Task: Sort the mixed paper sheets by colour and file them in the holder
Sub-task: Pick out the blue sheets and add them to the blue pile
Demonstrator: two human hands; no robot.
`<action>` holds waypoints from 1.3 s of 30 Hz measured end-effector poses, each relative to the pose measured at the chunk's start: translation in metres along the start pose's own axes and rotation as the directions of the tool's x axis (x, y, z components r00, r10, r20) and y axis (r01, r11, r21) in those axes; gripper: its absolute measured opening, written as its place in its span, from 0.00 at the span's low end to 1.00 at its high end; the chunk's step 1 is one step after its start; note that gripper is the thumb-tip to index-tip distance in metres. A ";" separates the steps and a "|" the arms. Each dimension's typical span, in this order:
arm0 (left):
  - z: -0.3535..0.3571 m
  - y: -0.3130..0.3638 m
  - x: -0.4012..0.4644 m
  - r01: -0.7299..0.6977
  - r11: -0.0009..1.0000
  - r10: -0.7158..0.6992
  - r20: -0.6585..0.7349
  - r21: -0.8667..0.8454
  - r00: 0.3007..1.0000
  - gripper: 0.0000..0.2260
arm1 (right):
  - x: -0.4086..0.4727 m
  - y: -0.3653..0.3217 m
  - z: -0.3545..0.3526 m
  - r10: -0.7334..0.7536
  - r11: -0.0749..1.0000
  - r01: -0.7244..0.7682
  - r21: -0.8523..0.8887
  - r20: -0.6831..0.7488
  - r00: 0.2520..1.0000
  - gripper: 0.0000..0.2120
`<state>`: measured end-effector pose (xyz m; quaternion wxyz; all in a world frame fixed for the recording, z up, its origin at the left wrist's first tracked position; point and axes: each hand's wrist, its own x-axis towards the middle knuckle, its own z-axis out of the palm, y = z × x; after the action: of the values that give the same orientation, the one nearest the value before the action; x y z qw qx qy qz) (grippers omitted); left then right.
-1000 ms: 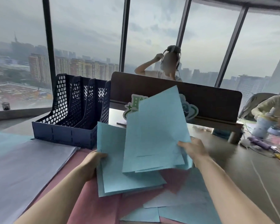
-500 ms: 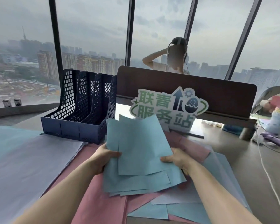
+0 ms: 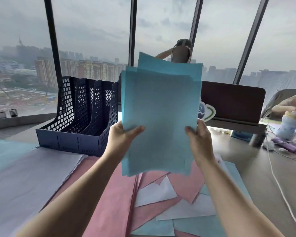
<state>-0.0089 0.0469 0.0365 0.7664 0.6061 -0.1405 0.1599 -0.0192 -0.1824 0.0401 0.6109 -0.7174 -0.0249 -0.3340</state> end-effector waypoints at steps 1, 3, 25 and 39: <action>0.006 -0.002 -0.001 -0.012 1.000 0.013 -0.019 0.015 1.000 0.09 | -0.003 0.002 0.002 -0.010 1.000 0.010 -0.023 0.003 1.000 0.10; 0.011 -0.017 -0.006 0.023 0.998 -0.021 -0.039 0.064 0.999 0.15 | -0.012 0.015 0.006 0.070 0.995 -0.068 -0.069 0.022 0.997 0.16; -0.006 -0.088 -0.037 0.545 0.825 -0.546 -0.035 0.151 0.837 0.07 | 0.012 0.093 -0.128 0.780 0.057 -0.392 -0.918 -0.204 0.592 0.46; -0.011 -0.091 -0.035 0.610 0.784 -0.606 -0.074 0.115 0.792 0.06 | 0.006 0.091 -0.131 0.670 0.364 -0.567 -0.739 -0.216 0.711 0.08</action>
<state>-0.0025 0.0353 -0.0609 0.7371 0.6660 0.0856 -0.0765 -0.0331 -0.3244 -0.0306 0.3250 -0.8776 0.3522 -0.0124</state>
